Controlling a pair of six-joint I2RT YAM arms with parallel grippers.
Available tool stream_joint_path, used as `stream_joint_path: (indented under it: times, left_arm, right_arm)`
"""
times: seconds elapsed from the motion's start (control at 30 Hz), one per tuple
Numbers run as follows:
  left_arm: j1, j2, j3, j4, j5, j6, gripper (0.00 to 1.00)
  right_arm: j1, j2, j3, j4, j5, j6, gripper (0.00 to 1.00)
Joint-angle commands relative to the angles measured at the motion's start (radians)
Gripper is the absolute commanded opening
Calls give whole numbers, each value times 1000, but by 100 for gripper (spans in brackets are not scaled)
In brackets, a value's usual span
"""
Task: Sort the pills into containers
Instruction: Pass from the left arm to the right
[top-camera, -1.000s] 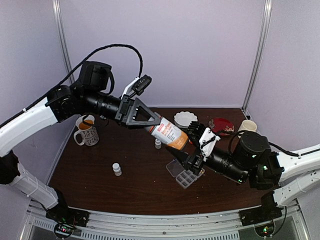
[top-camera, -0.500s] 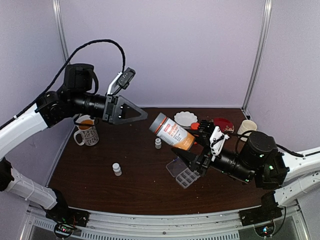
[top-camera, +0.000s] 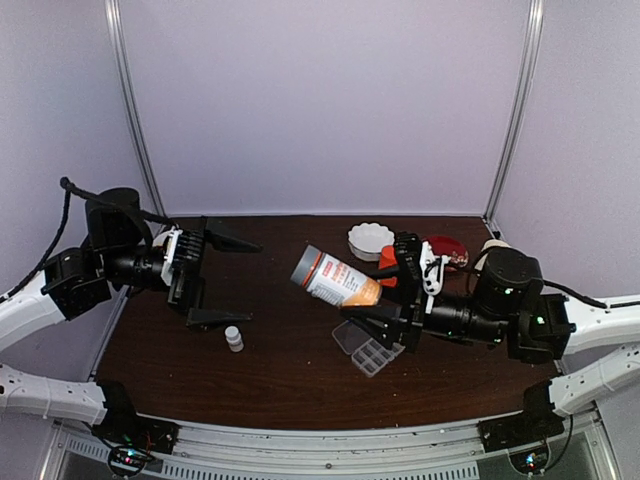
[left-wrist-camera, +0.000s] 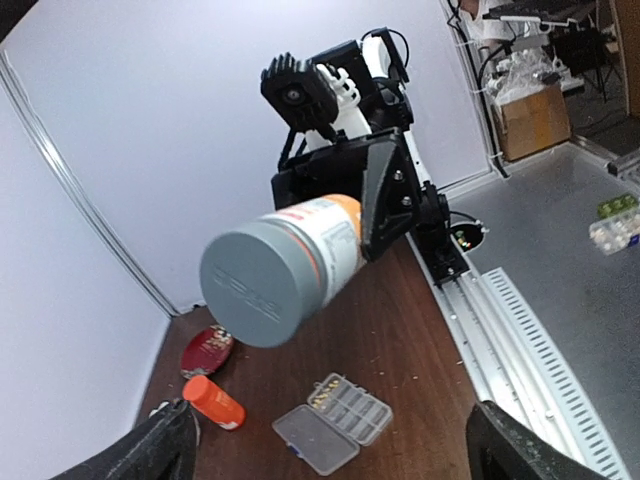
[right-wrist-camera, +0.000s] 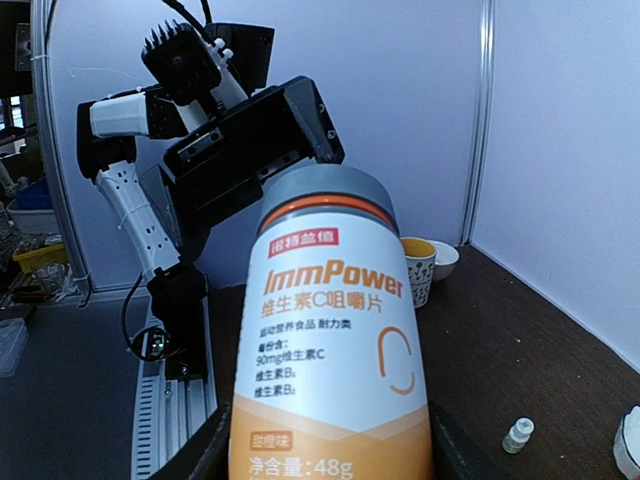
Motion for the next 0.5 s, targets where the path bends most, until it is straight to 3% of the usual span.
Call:
stream_joint_path:
  times: [0.0, 0.2, 0.47]
  left_arm:
    - [-5, 19, 48, -12, -29, 257, 98]
    - [-46, 5, 13, -8, -40, 400, 96]
    - [-61, 22, 29, -74, 13, 481, 91]
  right_arm:
    - [-7, 25, 43, -21, -162, 72, 26]
    - [-7, 80, 84, -27, -239, 85, 25]
    - [-8, 131, 131, -35, -272, 84, 22]
